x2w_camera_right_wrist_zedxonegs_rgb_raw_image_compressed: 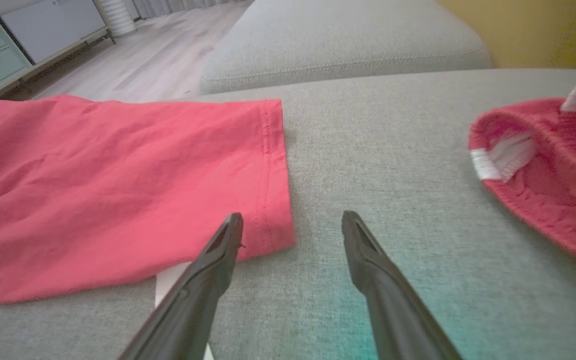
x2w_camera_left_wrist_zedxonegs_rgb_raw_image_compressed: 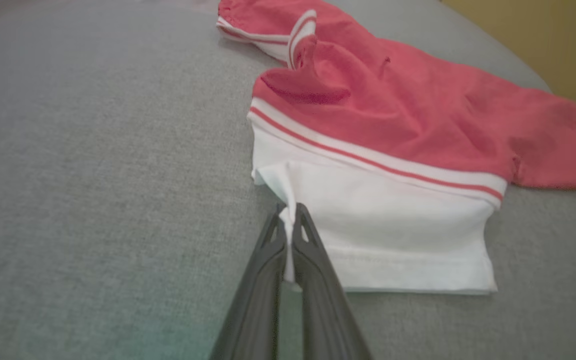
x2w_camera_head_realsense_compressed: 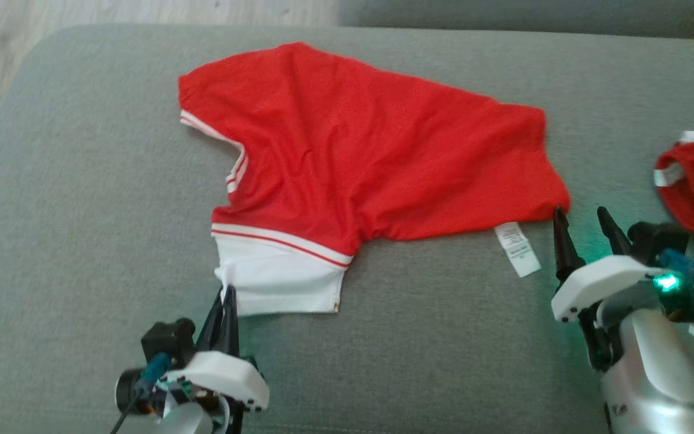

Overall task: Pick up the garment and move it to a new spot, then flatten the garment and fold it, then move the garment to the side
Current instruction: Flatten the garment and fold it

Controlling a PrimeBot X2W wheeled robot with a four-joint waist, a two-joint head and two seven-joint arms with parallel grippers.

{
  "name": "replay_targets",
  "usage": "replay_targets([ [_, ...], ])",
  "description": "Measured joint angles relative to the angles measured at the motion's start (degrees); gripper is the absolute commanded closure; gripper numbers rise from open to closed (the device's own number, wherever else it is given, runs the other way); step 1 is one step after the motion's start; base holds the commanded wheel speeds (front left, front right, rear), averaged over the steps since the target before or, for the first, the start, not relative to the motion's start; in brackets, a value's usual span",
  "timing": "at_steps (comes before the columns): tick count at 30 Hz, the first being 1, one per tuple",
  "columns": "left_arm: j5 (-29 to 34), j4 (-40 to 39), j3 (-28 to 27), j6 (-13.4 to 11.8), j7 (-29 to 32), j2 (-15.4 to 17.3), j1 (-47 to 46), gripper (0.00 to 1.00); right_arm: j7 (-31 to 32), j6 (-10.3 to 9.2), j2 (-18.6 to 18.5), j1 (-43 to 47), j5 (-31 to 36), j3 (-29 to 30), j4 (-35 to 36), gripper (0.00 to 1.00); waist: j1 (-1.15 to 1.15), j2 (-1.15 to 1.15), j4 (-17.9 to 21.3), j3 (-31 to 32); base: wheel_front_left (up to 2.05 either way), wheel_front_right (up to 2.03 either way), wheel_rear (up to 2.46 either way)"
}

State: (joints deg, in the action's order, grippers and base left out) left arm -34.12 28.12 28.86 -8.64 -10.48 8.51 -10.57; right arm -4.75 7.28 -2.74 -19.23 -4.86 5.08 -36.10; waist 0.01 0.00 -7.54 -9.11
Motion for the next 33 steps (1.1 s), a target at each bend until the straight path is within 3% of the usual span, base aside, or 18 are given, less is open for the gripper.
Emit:
replay_targets([
  [11, 0.5, -3.5, 0.0, -0.5, -0.8, 0.1, -0.9, 1.0, 2.2, 0.0, -0.2, -8.8, 2.7, 0.3, -12.6, 0.0, 0.0, 0.0, -3.1, -2.8, 0.0, 0.0, 0.0],
  [14, 0.5, -4.3, 0.0, -0.8, -1.2, 0.2, -0.9, 1.0, 2.9, 0.0, -0.5, -10.1, 1.1, -1.7, -14.3, 0.67, -0.01, 0.0, -2.9, -2.5, 0.0, 0.0, 0.0],
  [16, 0.5, -4.7, 0.0, -0.9, -1.2, 0.3, -0.9, 1.0, 2.9, 0.0, -0.5, -10.4, -0.5, -3.3, -15.1, 1.0, -0.01, 0.0, -2.6, -2.2, 0.0, 0.0, 0.0],
  [25, 0.8, -9.8, -1.3, -0.4, -1.8, 2.2, -1.1, 1.0, -0.3, 0.0, -0.5, -10.5, -8.8, -8.4, -13.5, 1.0, -0.01, 0.0, -0.6, 0.7, 0.0, 0.0, 0.0],
  [33, 0.5, -23.3, -4.7, -0.5, -0.8, 7.0, -4.6, 1.0, -1.8, 0.0, -0.4, -9.0, -15.3, -11.4, -0.9, 1.0, -0.01, 0.0, 2.0, 5.7, 0.0, 0.0, 0.0],
])
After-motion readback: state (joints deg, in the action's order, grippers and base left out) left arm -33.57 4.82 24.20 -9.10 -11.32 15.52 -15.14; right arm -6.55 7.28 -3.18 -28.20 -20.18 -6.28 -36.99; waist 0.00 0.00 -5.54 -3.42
